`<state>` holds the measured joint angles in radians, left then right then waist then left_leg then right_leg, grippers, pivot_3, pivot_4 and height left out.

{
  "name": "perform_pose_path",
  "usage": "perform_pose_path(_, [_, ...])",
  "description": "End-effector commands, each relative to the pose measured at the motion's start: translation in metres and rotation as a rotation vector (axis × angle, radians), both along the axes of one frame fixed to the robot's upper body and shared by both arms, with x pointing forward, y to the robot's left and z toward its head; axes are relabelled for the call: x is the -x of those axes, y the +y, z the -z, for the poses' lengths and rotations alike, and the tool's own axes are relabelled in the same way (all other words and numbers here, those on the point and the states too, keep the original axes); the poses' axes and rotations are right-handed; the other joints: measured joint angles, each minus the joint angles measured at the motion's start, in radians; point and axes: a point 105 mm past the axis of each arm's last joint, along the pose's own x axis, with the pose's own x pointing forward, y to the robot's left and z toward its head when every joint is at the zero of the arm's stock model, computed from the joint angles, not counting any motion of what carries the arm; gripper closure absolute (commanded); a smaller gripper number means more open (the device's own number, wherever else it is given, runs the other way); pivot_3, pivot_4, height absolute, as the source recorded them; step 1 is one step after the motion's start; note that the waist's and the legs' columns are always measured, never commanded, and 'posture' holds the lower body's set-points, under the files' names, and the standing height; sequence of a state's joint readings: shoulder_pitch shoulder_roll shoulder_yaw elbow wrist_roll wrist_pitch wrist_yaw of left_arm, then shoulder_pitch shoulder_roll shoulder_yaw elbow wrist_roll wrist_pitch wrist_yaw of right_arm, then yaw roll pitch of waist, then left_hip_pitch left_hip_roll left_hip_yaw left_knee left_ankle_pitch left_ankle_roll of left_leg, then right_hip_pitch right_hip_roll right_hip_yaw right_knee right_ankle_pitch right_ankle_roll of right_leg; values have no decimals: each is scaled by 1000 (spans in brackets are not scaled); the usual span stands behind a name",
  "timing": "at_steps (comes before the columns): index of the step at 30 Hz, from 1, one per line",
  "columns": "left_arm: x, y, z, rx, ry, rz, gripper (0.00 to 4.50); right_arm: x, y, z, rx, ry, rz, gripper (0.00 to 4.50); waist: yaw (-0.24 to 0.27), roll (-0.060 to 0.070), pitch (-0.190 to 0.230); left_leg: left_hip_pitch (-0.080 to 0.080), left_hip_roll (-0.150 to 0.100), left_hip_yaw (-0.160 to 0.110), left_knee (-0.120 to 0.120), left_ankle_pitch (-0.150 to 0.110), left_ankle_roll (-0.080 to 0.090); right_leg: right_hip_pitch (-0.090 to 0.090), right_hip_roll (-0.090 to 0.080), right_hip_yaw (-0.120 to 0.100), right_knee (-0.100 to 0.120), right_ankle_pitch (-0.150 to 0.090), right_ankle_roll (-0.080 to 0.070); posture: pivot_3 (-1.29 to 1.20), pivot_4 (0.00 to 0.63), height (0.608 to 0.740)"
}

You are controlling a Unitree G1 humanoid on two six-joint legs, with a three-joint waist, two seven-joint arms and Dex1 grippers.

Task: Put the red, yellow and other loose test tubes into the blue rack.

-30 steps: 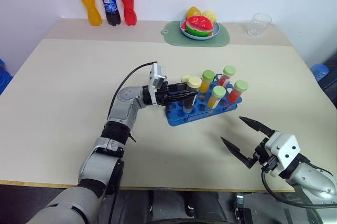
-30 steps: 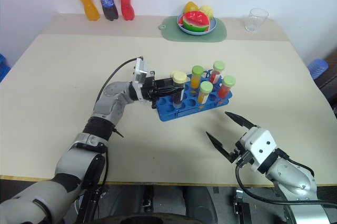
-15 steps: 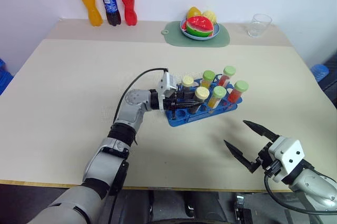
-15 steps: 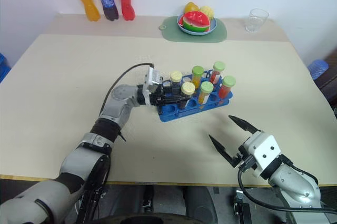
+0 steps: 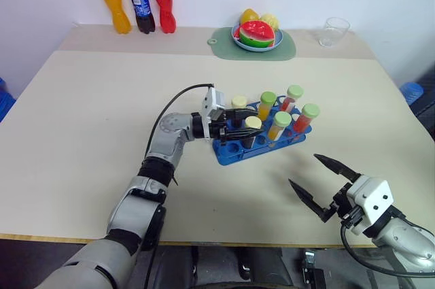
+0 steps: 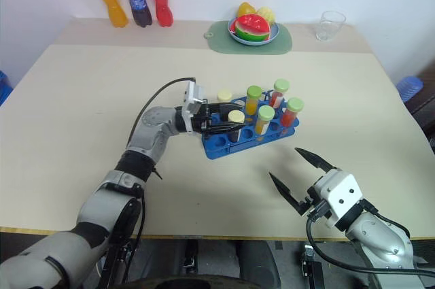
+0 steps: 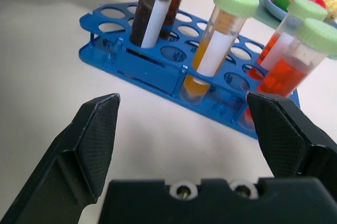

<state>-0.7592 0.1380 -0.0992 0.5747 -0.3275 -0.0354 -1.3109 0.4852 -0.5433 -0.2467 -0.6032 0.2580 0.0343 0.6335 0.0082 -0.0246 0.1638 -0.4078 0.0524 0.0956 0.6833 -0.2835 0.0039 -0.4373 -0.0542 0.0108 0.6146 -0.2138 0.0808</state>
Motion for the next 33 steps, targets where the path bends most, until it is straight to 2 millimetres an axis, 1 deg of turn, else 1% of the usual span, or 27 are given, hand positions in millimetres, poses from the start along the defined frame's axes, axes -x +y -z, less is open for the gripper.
perform_pose_path(1, [1, 24, -24, 107, -28, -69, 1831, -4, -5, -6, -35, -36, 42, 258, 0, 0, 0, 0, 0, 0, 0, 0, 0, 0, 0, 0, 0, 0, 0, 0, 150, 740])
perform_pose_path(2, [0, 37, -26, 117, -43, -116, 1831, -6, -9, -5, -44, -38, 72, 258, -1, 0, 0, 0, 0, 0, 0, 0, 0, 0, 0, 0, 0, 0, 0, 0, 150, 740])
perform_pose_path(3, [0, 45, -26, 121, -53, -145, 1831, -8, -12, -4, -48, -40, 93, 258, -4, 0, 0, 0, 0, 0, 0, 0, 0, 0, 0, 0, 0, 0, 0, 0, 150, 740])
perform_pose_path(5, [-2, 68, -15, 64, -44, -231, 1831, -9, -19, 0, -36, -36, 116, 258, -2, 1, 0, 0, 0, 0, 0, 0, 0, 0, 0, 0, 1, 0, 0, 0, 150, 740])
perform_pose_path(6, [0, 80, -8, 27, -37, -247, 1831, -10, -23, 1, -32, -38, 130, 258, -4, 1, -1, 0, 0, -1, 0, 0, 0, 0, 0, 0, 1, 0, 0, 0, 150, 740])
perform_pose_path(8, [6, 103, -1, -10, -44, -292, 1831, -10, -29, 4, -32, -28, 147, 258, -4, 1, -1, 1, 0, 0, 0, 0, 0, 0, 0, 0, 1, 0, 0, 0, 150, 740])
perform_pose_path(9, [7, 114, 4, -41, -32, -340, 1831, -9, -31, 6, -33, -19, 148, 258, -4, 1, -1, 1, 0, 0, 0, 0, 0, 0, 0, 0, 1, 0, 0, 0, 150, 740])
perform_pose_path(13, [15, 149, 22, -129, -8, -504, 1831, -4, -40, 9, -38, 13, 140, 258, 3, 1, -1, 1, 0, 0, 0, 0, 0, 0, -2, -1, 1, 0, 0, 0, 150, 740])
perform_pose_path(15, [23, 160, 26, -144, 10, -552, 1831, -2, -45, 8, -47, 24, 132, 258, 4, 2, -1, 1, 0, 1, 0, 0, 0, 0, -3, -1, 0, 0, 0, 0, 150, 740])
perform_pose_path(19, [37, 171, 30, -165, 19, -604, 1831, -3, -55, 1, -58, 30, 122, 258, 2, 2, -1, 1, 0, 2, 0, 0, 0, 0, -5, -1, 0, 0, 0, 0, 150, 740])
perform_pose_path(22, [43, 174, 30, -169, 39, -626, 1831, -6, -62, -3, -70, 28, 123, 258, 3, 2, -1, 2, 0, 3, 0, 0, 0, 0, -5, -1, 1, 0, 0, 0, 150, 740])
perform_pose_path(27, [47, 174, 31, -162, 61, -659, 1831, -17, -70, -6, -87, 10, 151, 258, 2, 2, -1, 2, 0, 4, -1, 0, 0, 0, -5, -1, 1, 0, 0, 0, 150, 740])
perform_pose_path(33, [50, 169, 31, -150, 70, -676, 1831, -25, -70, -6, -82, -2, 154, 258, 3, 2, -1, 2, 0, 5, -1, 0, 0, 0, -5, -1, 1, 0, 0, 0, 150, 740])
